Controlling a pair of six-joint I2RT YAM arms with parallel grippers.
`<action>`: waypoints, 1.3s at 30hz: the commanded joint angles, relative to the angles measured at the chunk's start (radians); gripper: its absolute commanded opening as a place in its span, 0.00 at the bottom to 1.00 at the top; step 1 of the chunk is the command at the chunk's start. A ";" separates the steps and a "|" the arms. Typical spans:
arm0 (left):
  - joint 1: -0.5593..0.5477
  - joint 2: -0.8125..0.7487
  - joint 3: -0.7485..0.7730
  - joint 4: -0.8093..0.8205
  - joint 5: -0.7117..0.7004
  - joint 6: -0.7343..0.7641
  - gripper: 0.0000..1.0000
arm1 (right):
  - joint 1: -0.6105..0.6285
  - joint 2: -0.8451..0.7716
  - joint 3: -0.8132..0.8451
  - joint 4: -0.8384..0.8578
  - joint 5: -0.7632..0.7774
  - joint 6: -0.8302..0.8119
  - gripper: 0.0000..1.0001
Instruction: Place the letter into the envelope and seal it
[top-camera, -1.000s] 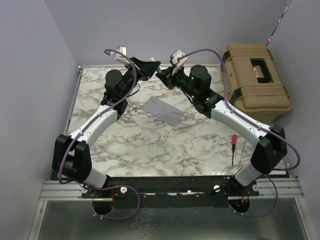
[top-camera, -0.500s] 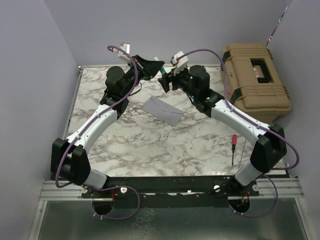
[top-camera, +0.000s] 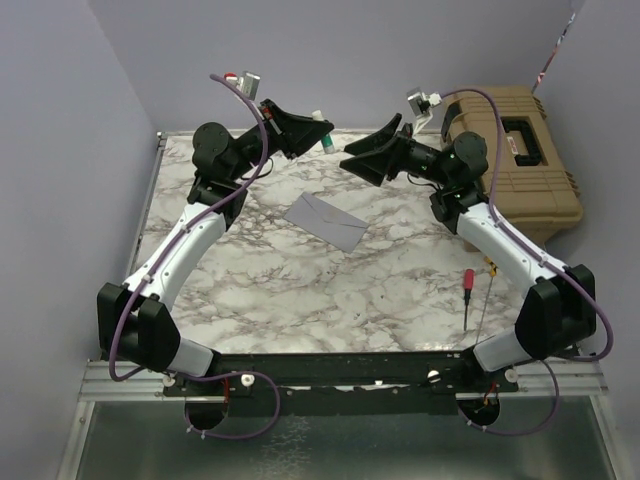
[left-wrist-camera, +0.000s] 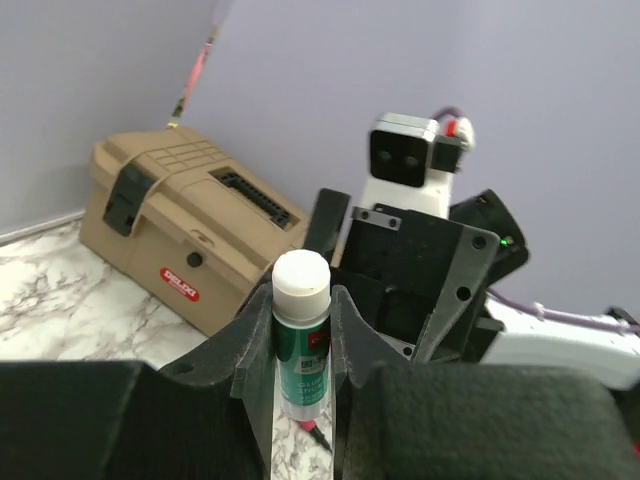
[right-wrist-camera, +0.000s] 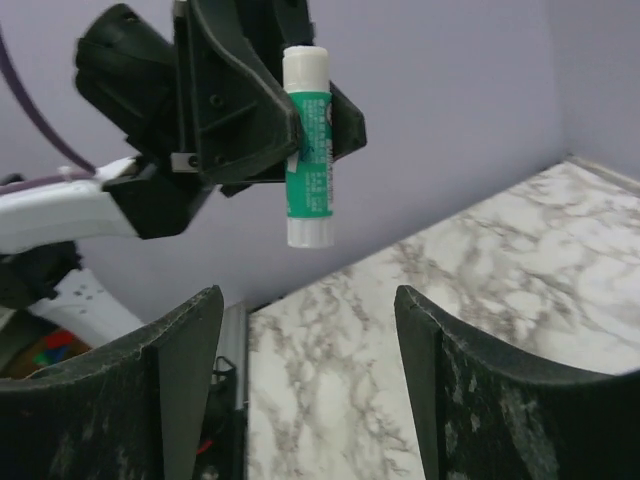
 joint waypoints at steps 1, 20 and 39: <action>-0.003 -0.003 0.046 0.084 0.160 -0.002 0.00 | 0.002 0.087 -0.002 0.453 -0.209 0.397 0.71; -0.023 -0.002 0.024 0.145 0.165 -0.039 0.00 | 0.020 0.264 0.181 0.617 -0.229 0.606 0.56; -0.025 -0.037 -0.042 0.150 -0.007 -0.032 0.00 | 0.083 0.173 0.279 -0.214 -0.023 -0.190 0.01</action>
